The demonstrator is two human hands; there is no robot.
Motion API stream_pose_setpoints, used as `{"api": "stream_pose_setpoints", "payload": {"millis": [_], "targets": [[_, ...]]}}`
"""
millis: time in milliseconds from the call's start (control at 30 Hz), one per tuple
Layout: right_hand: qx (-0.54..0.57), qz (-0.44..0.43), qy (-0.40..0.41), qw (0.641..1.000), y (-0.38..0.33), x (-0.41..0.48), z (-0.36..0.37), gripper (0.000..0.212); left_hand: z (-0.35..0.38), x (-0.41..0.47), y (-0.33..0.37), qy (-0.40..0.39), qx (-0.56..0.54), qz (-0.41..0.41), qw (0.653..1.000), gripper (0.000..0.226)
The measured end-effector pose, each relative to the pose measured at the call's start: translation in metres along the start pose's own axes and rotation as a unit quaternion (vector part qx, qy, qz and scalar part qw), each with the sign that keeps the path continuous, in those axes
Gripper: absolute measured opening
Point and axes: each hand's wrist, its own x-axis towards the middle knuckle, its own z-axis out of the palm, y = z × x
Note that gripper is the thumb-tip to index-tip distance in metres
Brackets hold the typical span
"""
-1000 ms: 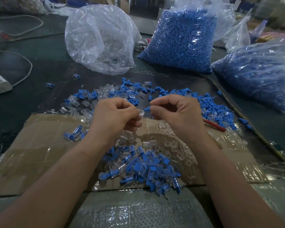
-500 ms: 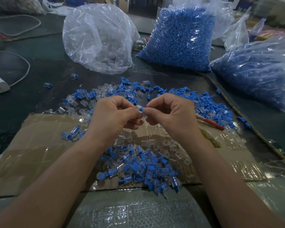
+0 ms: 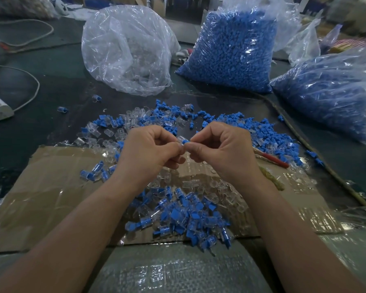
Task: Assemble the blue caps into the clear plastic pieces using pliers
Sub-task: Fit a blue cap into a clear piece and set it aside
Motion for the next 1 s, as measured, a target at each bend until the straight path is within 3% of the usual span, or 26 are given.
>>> {"api": "stream_pose_setpoints", "payload": {"millis": [233, 400, 533, 633, 733, 867, 1000], "targets": [[-0.071, -0.021, 0.016, 0.997, -0.0017, 0.0008, -0.0002, 0.022, 0.0052, -0.0051, -0.001, -0.001, 0.06, 0.051, 0.997, 0.01], [0.019, -0.003, 0.002, 1.0, -0.0009, 0.0012, -0.0014, 0.017, 0.0013, -0.004, 0.0033, -0.012, -0.015, 0.029, 0.999, 0.008], [0.019, 0.027, -0.016, 0.999, 0.0007, 0.0041, -0.0057, 0.029, 0.0006, -0.0048, 0.0063, -0.042, -0.07, -0.001, 0.997, 0.006], [0.074, 0.045, -0.063, 0.994, 0.0005, 0.0044, -0.0064, 0.024, -0.0006, -0.0032, 0.0056, -0.06, -0.074, -0.016, 0.995, 0.006], [0.088, 0.042, -0.069, 0.993, 0.0019, 0.0037, -0.0062, 0.02, -0.0011, -0.0022, 0.0045, -0.065, -0.069, -0.013, 0.995, 0.007], [0.104, 0.052, -0.079, 0.99, 0.0021, 0.0037, -0.0075, 0.032, -0.0013, -0.0031, 0.0046, -0.053, -0.067, 0.007, 0.996, 0.017], [0.103, 0.055, -0.091, 0.989, 0.0051, 0.0041, -0.0062, 0.022, -0.0007, -0.0036, 0.0061, -0.055, -0.044, 0.005, 0.997, 0.025]]}}
